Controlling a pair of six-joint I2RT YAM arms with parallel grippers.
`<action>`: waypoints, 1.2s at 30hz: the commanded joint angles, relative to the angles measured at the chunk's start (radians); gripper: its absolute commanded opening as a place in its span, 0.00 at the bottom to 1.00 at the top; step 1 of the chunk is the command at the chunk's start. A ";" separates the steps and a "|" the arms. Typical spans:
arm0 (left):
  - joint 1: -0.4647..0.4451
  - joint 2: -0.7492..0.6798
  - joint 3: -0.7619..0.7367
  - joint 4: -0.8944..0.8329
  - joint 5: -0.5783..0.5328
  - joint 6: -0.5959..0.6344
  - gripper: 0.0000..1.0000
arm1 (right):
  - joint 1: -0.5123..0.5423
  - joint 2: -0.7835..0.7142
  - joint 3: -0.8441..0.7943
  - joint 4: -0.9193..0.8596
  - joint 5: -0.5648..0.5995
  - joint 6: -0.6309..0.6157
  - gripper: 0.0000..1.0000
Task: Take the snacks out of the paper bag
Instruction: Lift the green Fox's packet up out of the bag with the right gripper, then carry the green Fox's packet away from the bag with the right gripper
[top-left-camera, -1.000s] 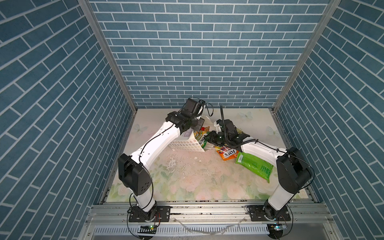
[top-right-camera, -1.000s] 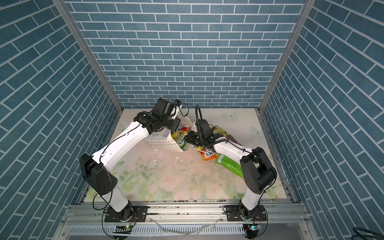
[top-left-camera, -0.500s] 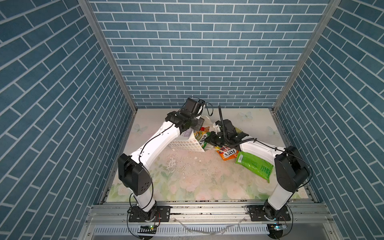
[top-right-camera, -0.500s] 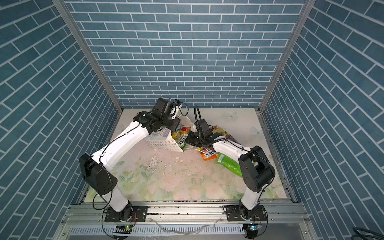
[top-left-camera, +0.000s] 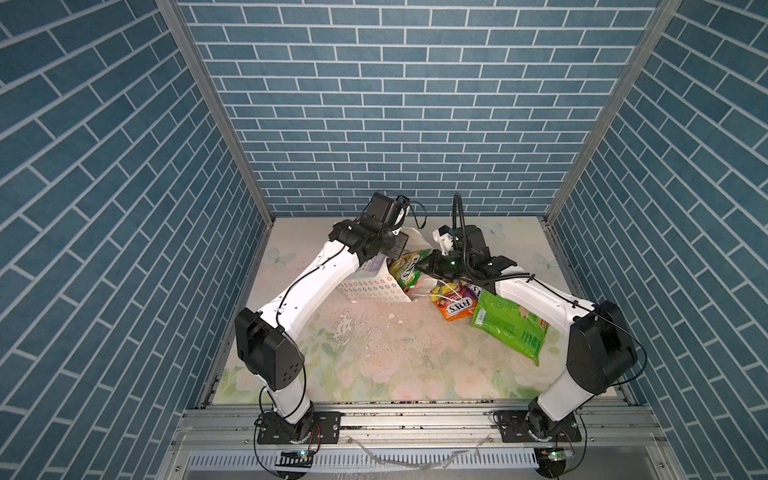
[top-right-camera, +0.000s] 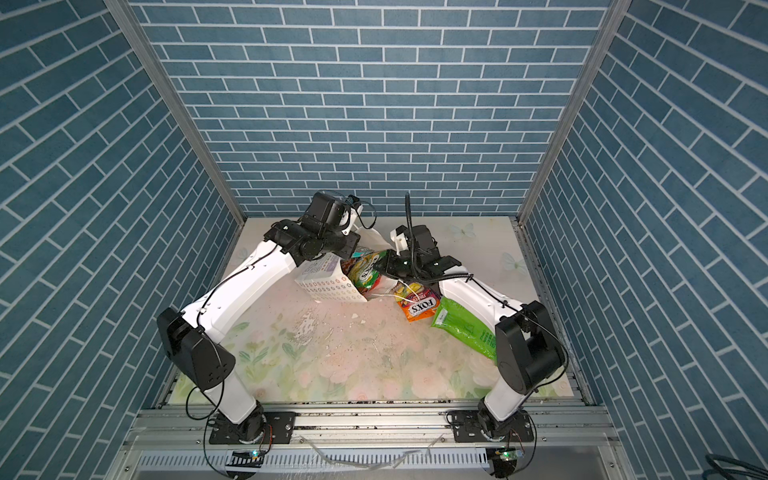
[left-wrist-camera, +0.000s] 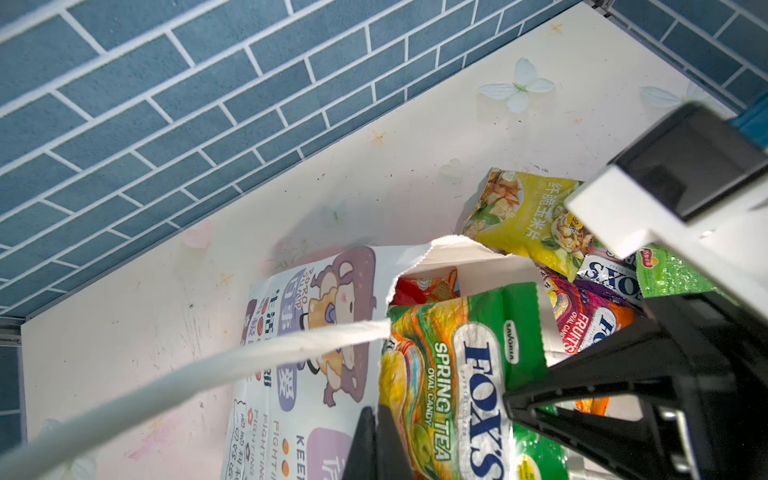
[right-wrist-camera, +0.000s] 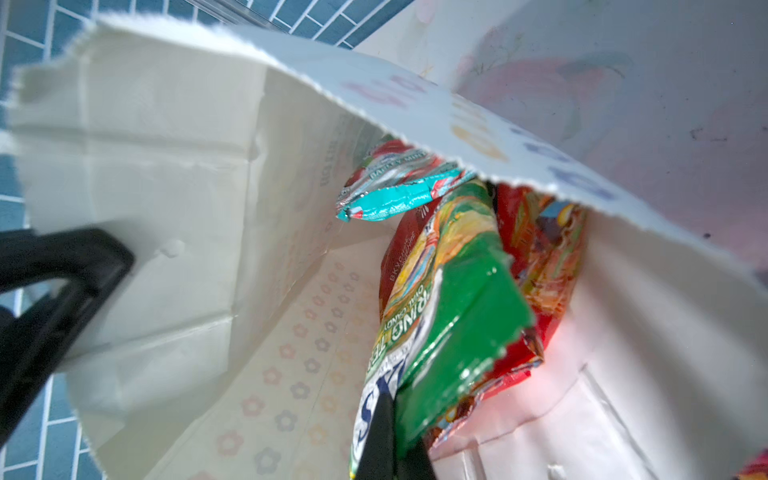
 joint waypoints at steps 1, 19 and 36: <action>0.006 -0.005 0.049 0.040 -0.002 0.011 0.00 | -0.023 -0.052 0.036 -0.023 -0.070 -0.088 0.00; 0.008 -0.008 0.023 0.042 -0.021 0.011 0.00 | -0.096 -0.142 0.107 -0.064 -0.255 -0.217 0.00; 0.008 -0.026 -0.007 0.048 -0.057 0.031 0.00 | -0.246 -0.317 0.162 -0.134 -0.283 -0.261 0.00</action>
